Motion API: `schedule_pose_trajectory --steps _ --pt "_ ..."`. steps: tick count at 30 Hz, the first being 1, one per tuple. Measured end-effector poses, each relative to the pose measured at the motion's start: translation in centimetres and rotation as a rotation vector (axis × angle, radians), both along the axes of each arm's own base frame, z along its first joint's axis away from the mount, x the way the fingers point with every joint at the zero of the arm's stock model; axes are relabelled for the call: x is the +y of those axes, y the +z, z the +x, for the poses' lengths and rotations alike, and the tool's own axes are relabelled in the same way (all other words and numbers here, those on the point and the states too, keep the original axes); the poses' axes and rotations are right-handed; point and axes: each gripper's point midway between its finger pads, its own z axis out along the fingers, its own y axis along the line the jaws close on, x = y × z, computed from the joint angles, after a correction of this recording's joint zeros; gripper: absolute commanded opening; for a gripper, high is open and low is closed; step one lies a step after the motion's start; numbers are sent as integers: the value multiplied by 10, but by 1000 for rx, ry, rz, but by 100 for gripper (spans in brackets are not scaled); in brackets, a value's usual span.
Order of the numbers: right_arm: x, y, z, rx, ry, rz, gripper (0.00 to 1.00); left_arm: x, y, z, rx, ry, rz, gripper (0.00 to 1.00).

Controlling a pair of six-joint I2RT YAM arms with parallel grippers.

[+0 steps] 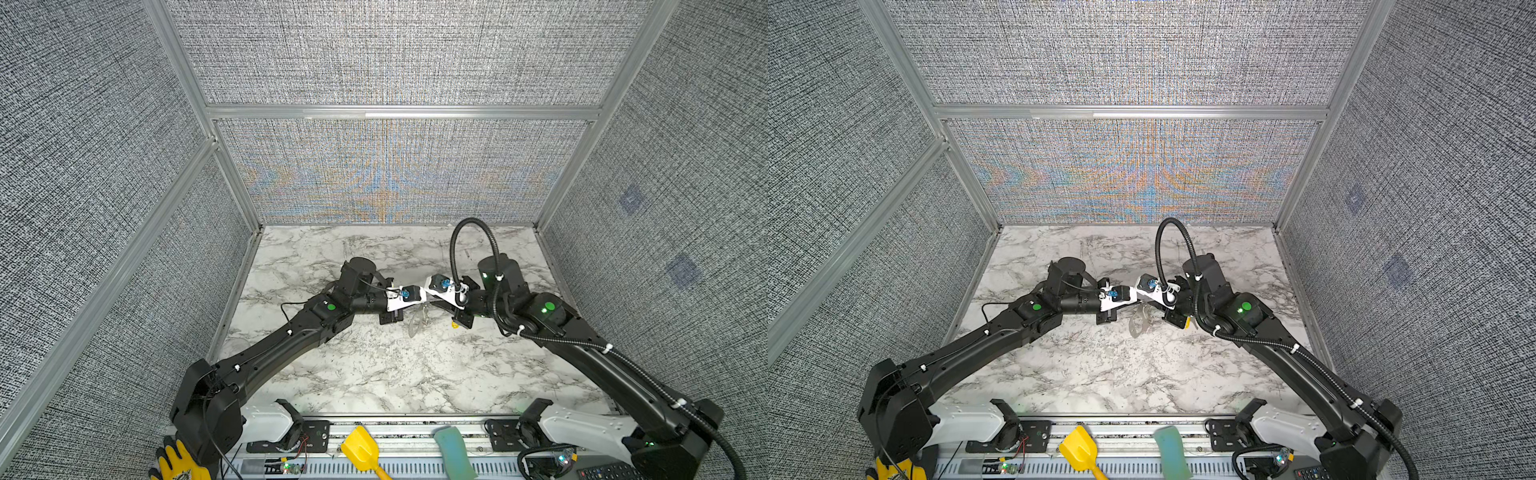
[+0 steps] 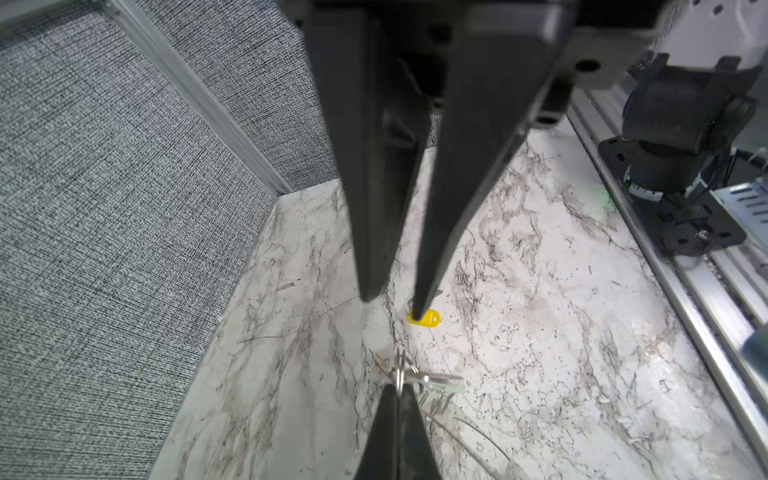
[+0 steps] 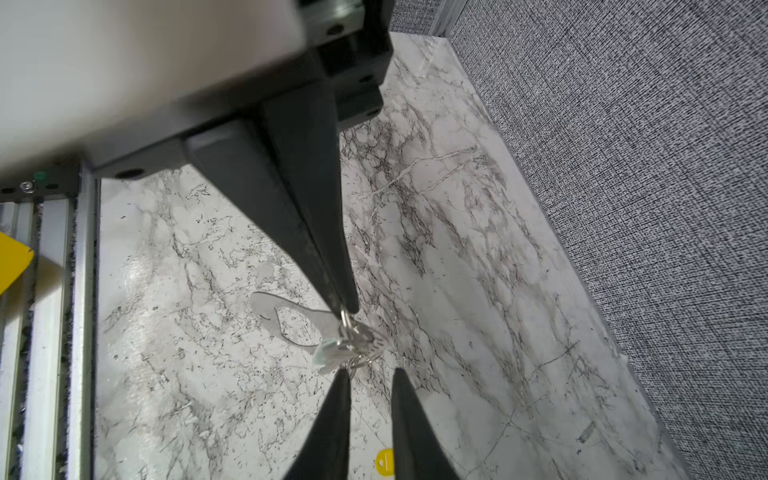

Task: Remove the keys from the keyring

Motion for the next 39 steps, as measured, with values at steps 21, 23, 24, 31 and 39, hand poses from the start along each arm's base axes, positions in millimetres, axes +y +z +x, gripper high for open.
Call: schedule_pose_trajectory --steps 21,23,24,31,39 --pt "11 11 3 -66 39 78 19 3 24 -8 182 -21 -271 0" --pt "13 14 2 -72 51 92 17 3 26 -9 180 -27 -281 0" --pt "14 14 1 -73 56 96 16 3 26 -9 181 -27 -283 0" --pt "17 18 0 -75 73 116 10 4 26 -12 184 -33 -292 0" --pt "20 18 -2 -65 86 128 9 5 28 -12 176 -35 -300 0"
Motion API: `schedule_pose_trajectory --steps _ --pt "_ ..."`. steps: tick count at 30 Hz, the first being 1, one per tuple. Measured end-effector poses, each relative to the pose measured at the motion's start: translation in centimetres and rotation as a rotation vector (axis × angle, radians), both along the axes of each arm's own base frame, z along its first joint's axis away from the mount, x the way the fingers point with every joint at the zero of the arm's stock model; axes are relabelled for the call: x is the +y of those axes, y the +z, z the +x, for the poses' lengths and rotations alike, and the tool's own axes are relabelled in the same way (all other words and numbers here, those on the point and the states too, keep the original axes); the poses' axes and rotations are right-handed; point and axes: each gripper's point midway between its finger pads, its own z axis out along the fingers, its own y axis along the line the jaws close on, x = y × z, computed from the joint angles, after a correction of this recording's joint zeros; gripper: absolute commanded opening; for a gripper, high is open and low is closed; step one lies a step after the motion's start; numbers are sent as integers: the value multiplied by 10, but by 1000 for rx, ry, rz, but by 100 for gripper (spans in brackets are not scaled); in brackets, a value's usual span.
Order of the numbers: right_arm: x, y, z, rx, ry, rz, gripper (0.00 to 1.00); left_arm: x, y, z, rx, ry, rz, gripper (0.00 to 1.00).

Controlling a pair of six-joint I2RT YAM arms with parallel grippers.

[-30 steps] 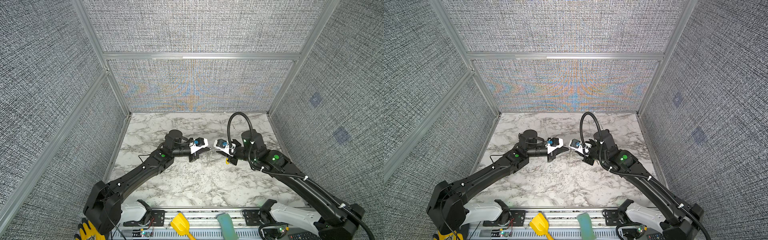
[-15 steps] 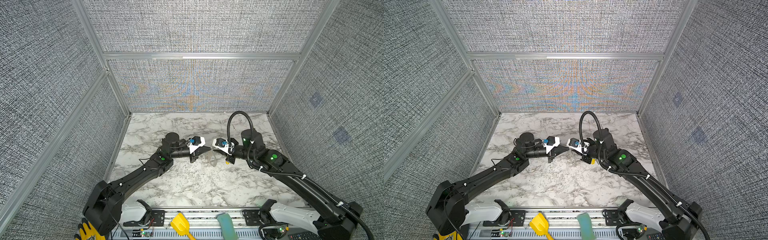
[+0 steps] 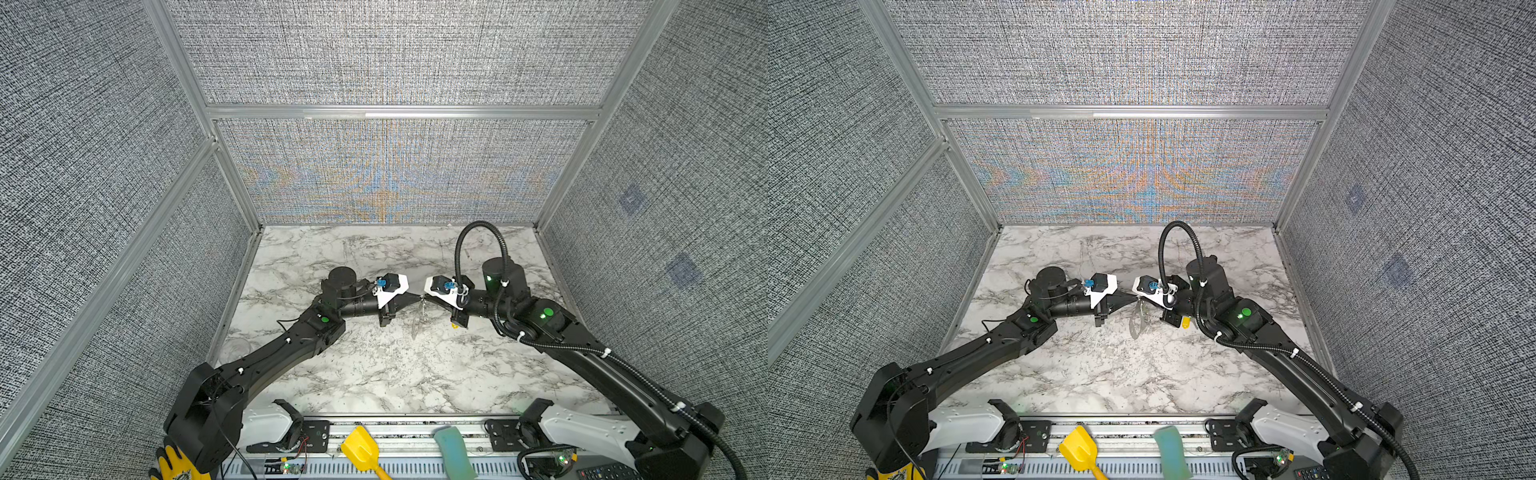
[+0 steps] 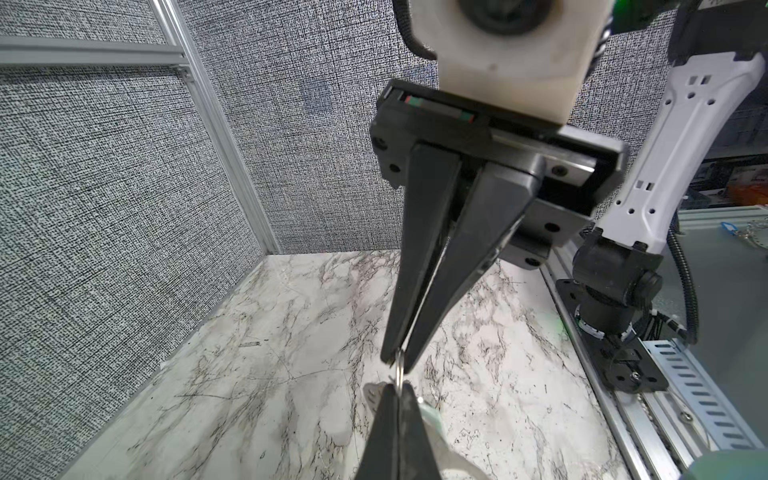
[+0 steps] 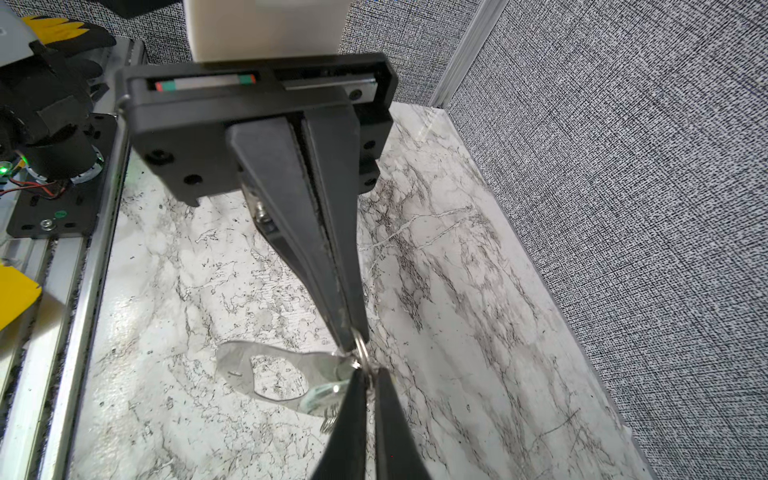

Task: Remove the keys from the keyring

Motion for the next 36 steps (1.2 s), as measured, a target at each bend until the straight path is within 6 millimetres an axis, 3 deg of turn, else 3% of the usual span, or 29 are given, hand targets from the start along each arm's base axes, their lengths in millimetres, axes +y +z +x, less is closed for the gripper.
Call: schedule_pose_trajectory --steps 21,22,23,24,26,32,36 --pt "0 2 -2 17 0 18 0 0 1 -2 -2 -13 -6 0" --pt "0 2 -2 17 -1 18 0 0 1 -2 -6 -13 -7 4" --pt "0 2 -2 17 -2 17 0 0 2 -2 -9 -12 -5 17" --pt "0 2 -2 20 -2 15 0 0 2 -1 -11 -8 0 24" --pt "-1 3 -1 26 -5 5 0 0 2 0 -25 -1 15 31" --pt "-4 -1 4 78 -30 -50 0 6 20 13 -174 78 97 33" --pt "-5 -8 5 116 -39 -86 0 5 17 14 -240 86 176 31"
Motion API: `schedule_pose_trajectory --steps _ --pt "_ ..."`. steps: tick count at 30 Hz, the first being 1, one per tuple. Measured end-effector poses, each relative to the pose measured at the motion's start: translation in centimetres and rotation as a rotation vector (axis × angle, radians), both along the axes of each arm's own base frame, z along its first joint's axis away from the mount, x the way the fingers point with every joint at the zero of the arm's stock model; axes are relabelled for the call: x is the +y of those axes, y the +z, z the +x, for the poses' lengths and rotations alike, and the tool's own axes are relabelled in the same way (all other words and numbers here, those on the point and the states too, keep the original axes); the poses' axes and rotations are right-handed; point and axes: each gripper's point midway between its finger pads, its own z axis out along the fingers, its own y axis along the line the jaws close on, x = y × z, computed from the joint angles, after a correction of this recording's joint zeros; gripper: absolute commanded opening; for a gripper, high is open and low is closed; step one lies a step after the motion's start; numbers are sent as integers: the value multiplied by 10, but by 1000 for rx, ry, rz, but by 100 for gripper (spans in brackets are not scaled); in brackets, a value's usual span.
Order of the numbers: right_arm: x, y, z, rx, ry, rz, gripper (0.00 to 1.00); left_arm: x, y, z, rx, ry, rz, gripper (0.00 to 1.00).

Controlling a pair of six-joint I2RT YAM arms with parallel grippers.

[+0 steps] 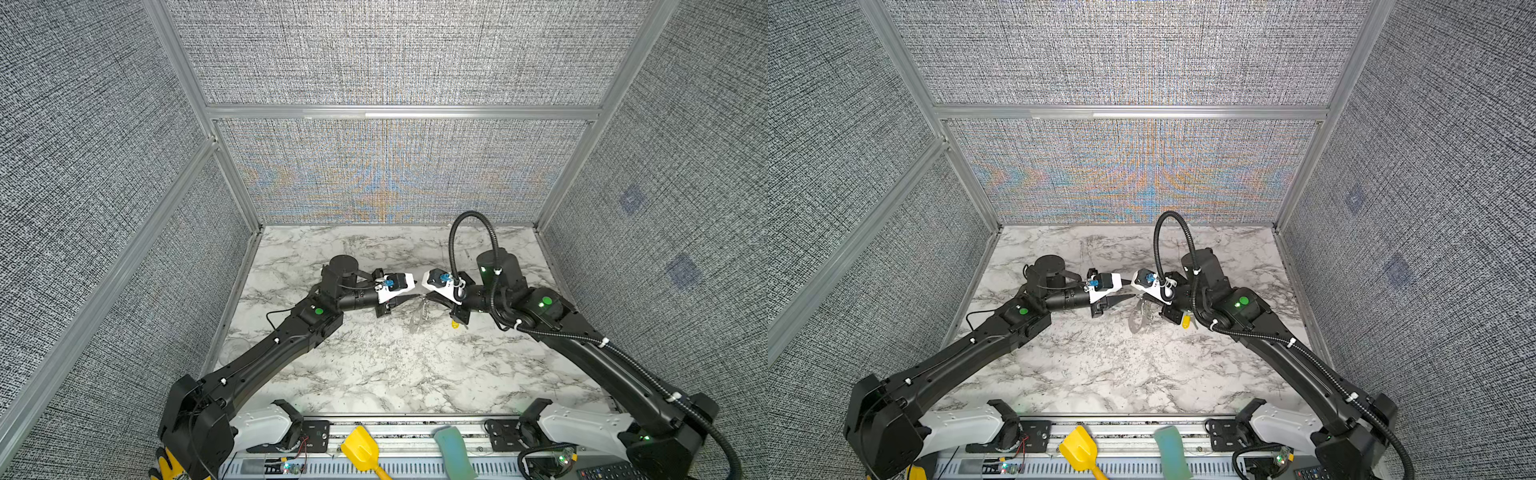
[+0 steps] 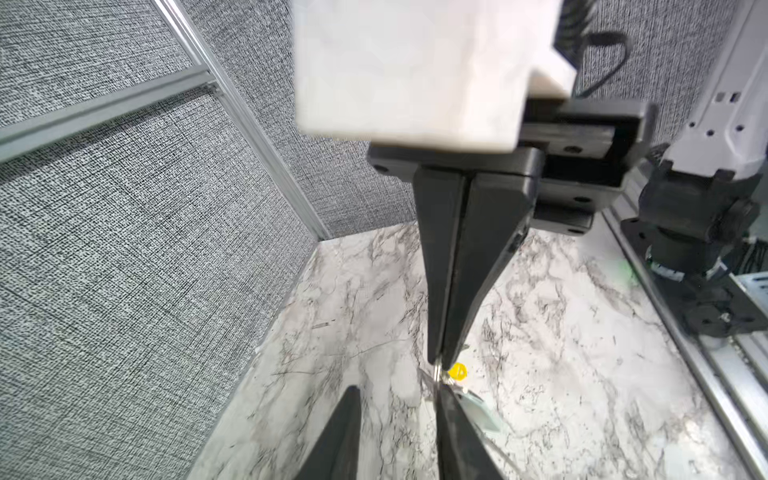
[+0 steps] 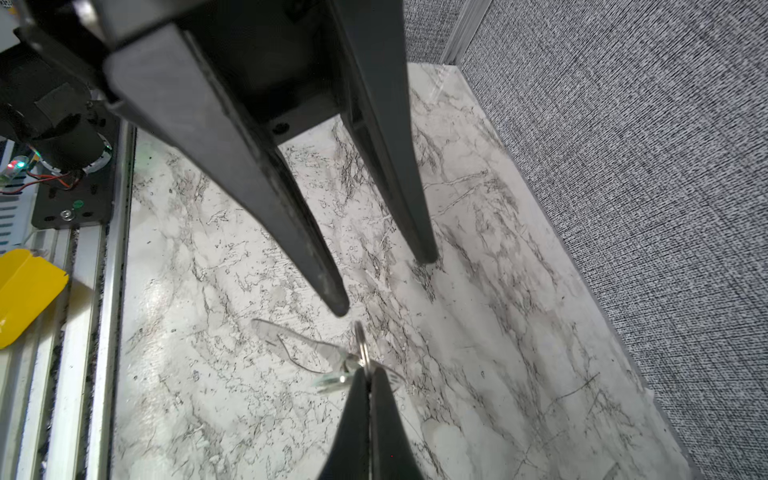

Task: Remove the keys from the keyring

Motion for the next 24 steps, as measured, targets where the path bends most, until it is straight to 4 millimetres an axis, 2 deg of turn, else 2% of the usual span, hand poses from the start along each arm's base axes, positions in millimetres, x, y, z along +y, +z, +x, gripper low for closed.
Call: schedule_pose_trajectory --steps 8,17,24 --pt "1 -6 2 57 0 -44 0 -8 -19 -1 -75 -4 146 26" --pt "1 -10 2 91 0 -70 0 -15 -27 0 -119 -16 217 21" --pt "1 -13 1 107 0 -82 0 -19 -36 -3 -120 -21 251 13"
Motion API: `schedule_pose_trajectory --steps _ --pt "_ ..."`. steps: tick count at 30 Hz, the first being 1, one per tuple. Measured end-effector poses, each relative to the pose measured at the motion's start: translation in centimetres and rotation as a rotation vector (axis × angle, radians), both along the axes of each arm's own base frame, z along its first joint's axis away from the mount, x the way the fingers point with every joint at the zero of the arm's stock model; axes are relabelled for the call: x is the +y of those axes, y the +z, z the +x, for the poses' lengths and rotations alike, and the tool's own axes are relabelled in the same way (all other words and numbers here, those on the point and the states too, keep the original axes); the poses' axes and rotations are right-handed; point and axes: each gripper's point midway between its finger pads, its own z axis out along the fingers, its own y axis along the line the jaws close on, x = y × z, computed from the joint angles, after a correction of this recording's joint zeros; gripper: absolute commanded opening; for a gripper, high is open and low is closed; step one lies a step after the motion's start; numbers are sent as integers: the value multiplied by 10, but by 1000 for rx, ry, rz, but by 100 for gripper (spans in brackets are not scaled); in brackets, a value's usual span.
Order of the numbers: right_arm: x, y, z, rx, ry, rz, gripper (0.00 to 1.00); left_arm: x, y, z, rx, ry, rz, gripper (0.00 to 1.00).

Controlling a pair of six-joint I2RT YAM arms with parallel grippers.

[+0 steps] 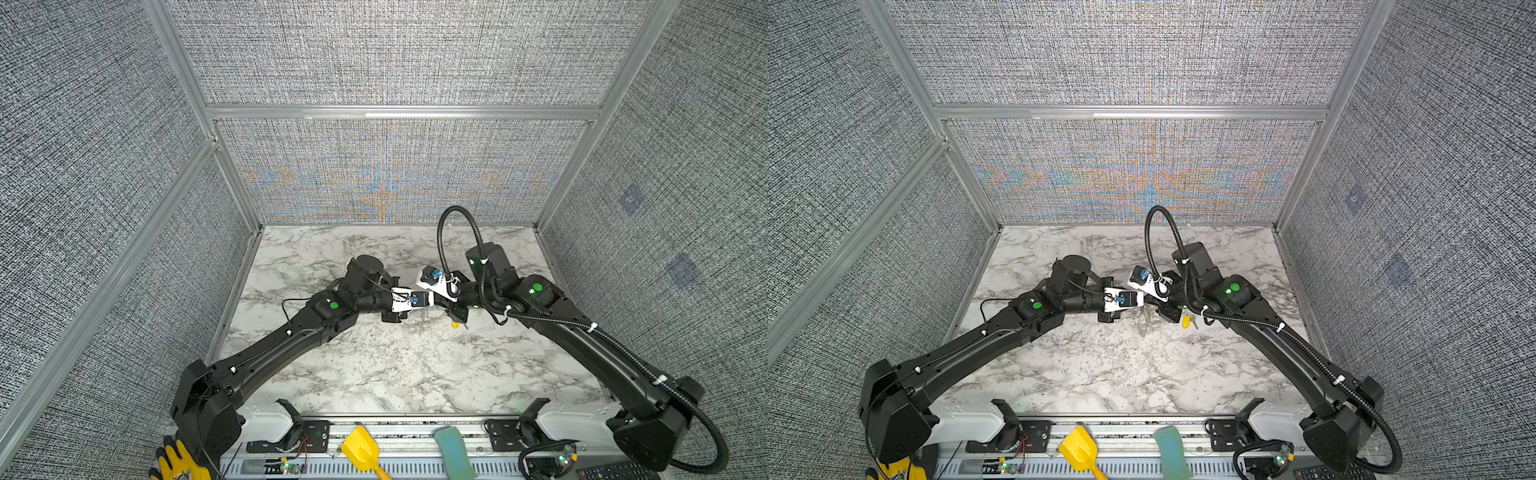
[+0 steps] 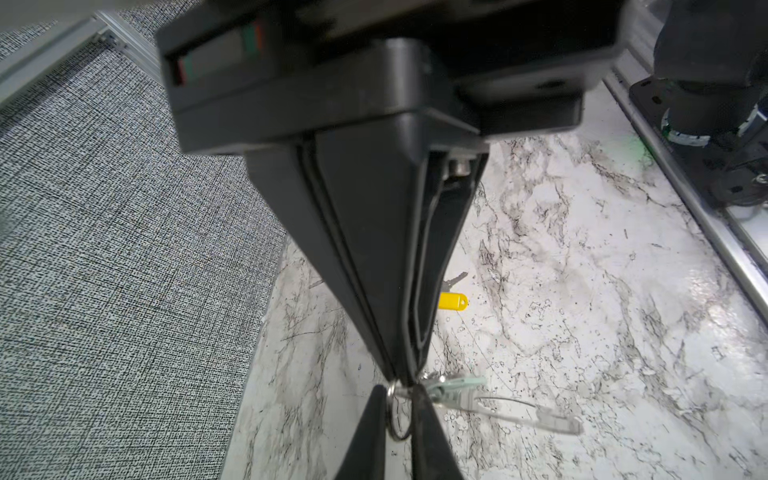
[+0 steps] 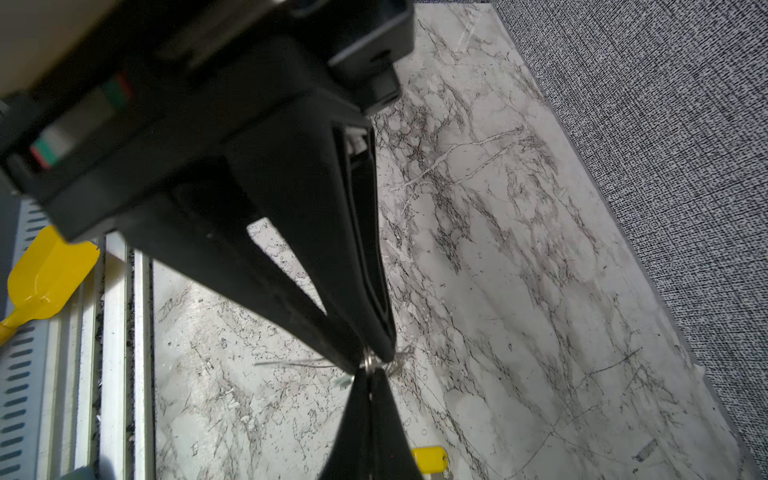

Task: Remove the keys from the keyring

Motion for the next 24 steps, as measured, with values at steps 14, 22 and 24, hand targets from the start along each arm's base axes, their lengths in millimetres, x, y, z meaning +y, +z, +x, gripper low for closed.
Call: schedule_pose_trajectory --steps 14,22,24 --pt "-4 -2 -3 1 -14 1 15 -3 -3 0 39 9 -1 0" --pt "-18 7 2 -150 -86 61 35 -1 -9 -1 196 21 -71 0" --pt "-24 3 -1 -174 -98 65 36 -1 -5 3 227 35 -120 0"
